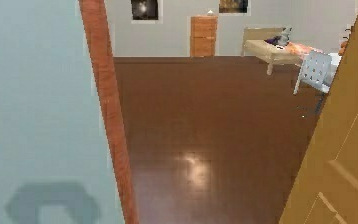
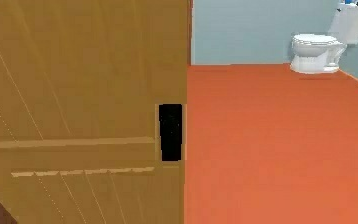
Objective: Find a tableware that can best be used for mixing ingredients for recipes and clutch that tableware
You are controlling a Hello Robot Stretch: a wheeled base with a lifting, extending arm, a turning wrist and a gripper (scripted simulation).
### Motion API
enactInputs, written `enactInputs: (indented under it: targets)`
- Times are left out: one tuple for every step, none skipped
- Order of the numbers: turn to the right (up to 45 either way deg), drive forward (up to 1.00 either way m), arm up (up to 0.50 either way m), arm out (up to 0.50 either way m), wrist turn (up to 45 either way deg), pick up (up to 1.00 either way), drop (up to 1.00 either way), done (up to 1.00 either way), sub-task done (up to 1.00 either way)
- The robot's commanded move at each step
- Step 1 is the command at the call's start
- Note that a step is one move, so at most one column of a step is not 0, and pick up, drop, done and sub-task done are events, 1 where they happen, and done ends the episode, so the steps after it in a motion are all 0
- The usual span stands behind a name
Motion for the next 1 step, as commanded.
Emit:
enactInputs:
  targets:
    - [3.0, 0.00, 0.00, 0.00, 0.0, 0.00, 0.00, 0.00, 0.00]
